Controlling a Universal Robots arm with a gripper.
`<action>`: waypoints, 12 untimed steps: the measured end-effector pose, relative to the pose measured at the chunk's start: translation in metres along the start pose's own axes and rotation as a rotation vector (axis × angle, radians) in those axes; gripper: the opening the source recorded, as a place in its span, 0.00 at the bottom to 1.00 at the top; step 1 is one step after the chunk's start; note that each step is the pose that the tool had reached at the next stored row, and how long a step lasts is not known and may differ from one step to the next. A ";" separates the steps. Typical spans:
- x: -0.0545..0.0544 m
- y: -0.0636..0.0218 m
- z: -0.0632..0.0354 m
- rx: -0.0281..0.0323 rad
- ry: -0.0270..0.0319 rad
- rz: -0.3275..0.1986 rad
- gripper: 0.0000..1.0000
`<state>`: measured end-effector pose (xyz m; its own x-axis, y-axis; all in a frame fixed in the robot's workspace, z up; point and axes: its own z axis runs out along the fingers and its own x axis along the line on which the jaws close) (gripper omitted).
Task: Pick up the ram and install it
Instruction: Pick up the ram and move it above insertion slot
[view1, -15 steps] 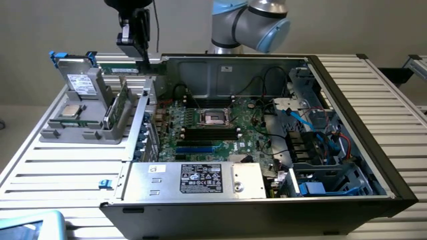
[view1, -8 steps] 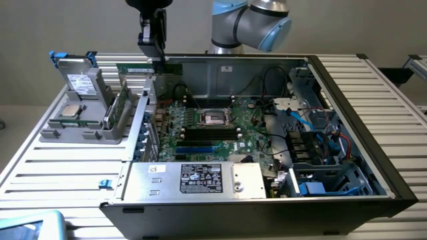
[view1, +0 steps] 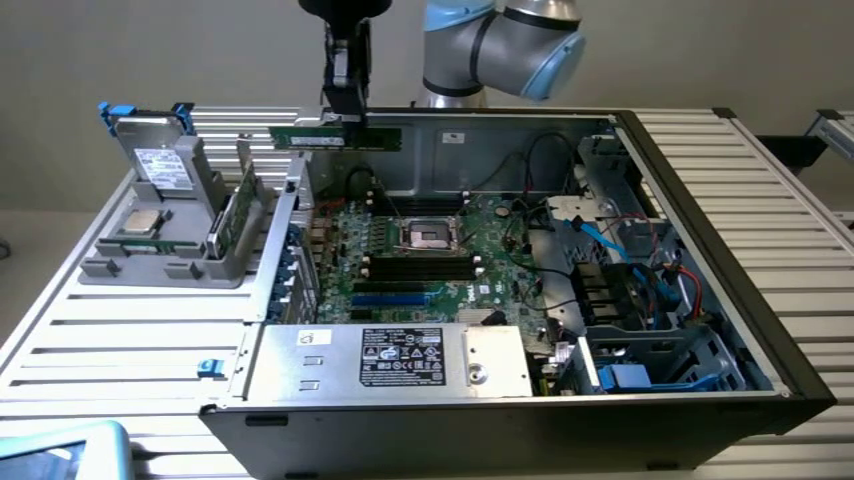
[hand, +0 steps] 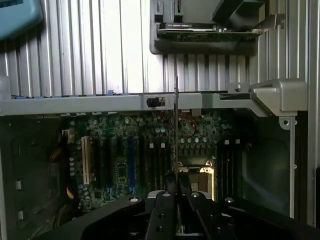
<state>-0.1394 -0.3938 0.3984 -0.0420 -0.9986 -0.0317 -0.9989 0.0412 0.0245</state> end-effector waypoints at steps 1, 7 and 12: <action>0.000 -0.0045 0.0000 0.0000 -0.0001 0.000 0.13; -0.001 -0.0318 0.0009 0.0049 -0.0002 0.000 0.13; -0.002 -0.0546 0.0061 0.0101 -0.0005 0.000 0.13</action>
<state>-0.0849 -0.3935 0.3911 -0.0415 -0.9986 -0.0322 -0.9991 0.0410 0.0144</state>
